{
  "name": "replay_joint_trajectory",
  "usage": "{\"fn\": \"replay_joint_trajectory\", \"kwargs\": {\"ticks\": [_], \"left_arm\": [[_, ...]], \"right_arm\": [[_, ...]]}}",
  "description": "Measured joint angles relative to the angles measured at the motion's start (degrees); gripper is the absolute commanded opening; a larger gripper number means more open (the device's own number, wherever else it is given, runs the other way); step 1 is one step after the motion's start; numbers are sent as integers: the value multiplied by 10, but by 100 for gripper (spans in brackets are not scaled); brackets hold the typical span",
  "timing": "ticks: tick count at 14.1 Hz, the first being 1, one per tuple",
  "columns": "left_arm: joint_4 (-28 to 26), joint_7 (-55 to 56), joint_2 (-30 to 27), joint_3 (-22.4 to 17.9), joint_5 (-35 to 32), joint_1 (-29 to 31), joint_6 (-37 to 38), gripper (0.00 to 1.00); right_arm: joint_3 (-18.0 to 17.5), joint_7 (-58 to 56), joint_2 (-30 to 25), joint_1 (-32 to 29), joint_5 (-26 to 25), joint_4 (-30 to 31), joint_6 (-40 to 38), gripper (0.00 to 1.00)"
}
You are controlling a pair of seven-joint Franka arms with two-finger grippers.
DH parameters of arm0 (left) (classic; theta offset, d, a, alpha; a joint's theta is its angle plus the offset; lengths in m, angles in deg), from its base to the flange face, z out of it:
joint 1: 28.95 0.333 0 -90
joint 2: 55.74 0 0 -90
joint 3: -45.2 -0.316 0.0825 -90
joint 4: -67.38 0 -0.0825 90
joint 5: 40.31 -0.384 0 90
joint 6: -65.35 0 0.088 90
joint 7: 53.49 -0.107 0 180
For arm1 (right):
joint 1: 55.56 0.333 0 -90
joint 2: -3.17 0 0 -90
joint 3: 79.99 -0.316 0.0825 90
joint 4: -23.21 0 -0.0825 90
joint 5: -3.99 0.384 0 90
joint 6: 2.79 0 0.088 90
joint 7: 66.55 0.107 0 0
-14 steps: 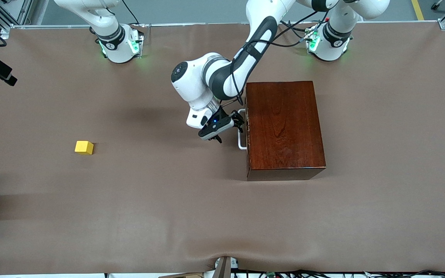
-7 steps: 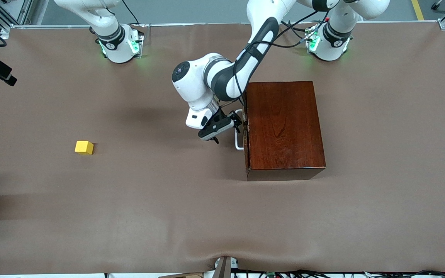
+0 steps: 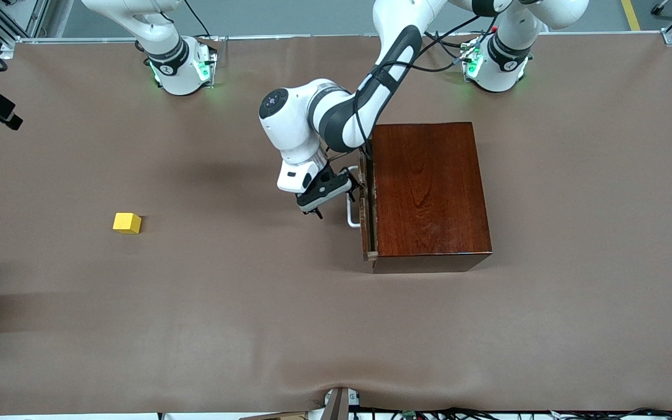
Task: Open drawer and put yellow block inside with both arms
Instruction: 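Pull the drawer open by its handle with the left gripper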
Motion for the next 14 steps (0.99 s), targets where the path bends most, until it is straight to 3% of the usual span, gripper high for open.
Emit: {"fn": "replay_joint_trajectory", "kwargs": {"ticks": [14], "left_arm": [[-10, 46, -3, 21, 0, -1, -94, 100]], "right_arm": [[-1, 0, 2, -4, -7, 0, 0, 100]]}}
